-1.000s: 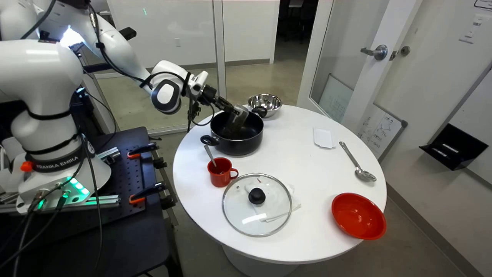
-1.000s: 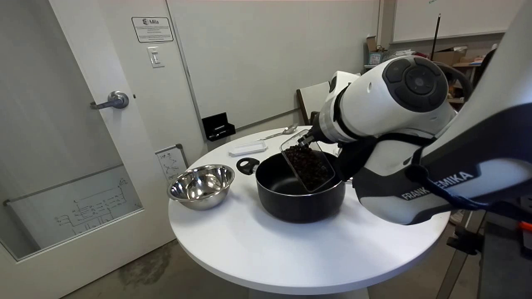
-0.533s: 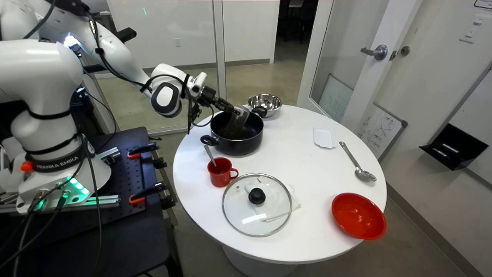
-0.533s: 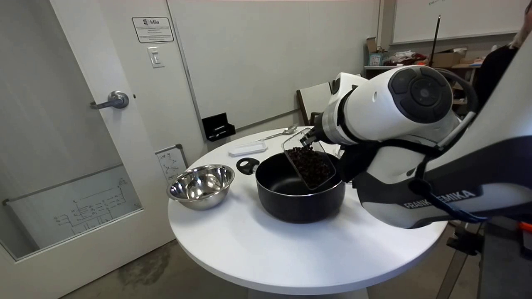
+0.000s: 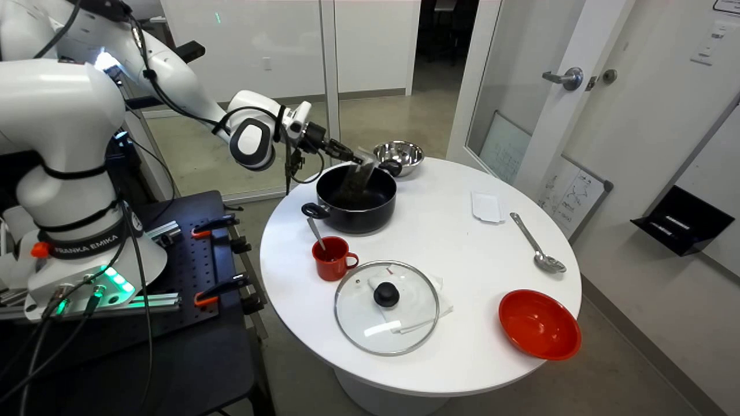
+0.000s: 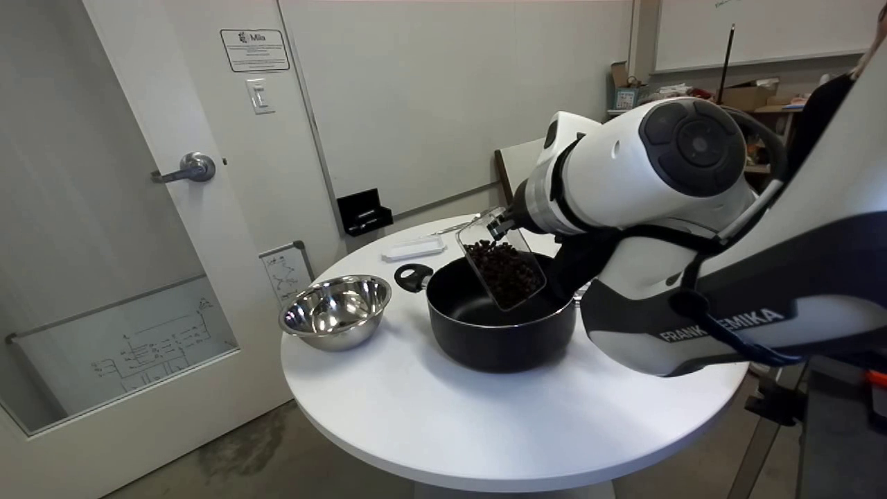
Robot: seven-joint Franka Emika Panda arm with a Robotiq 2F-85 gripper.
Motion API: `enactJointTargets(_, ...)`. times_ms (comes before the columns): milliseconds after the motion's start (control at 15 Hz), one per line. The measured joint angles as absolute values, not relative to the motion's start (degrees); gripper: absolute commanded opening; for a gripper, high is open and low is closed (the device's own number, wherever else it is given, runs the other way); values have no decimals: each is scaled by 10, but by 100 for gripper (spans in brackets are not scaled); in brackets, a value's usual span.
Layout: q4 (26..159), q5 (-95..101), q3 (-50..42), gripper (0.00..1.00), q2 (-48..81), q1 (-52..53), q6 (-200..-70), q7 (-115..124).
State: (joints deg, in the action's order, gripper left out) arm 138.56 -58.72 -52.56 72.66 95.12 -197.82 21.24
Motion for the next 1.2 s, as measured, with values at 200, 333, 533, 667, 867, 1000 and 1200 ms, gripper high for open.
enactJointTargets(200, 1384, -589, -535, 1, 727, 957, -1978, 212)
enactJointTargets(333, 1384, -591, -540, 1, 727, 960, -1978, 212)
enactJointTargets(533, 1385, -594, -546, 1, 728, 961, -1978, 212)
enactJointTargets(667, 1385, -595, -550, 1, 729, 962, -1978, 212)
enactJointTargets(867, 1385, -598, -558, 1, 733, 965, -1978, 212)
enactJointTargets(1000, 1385, -600, -563, 1, 736, 968, -1978, 212)
enactJointTargets(1200, 1385, -602, -569, 1, 742, 972, -1978, 211)
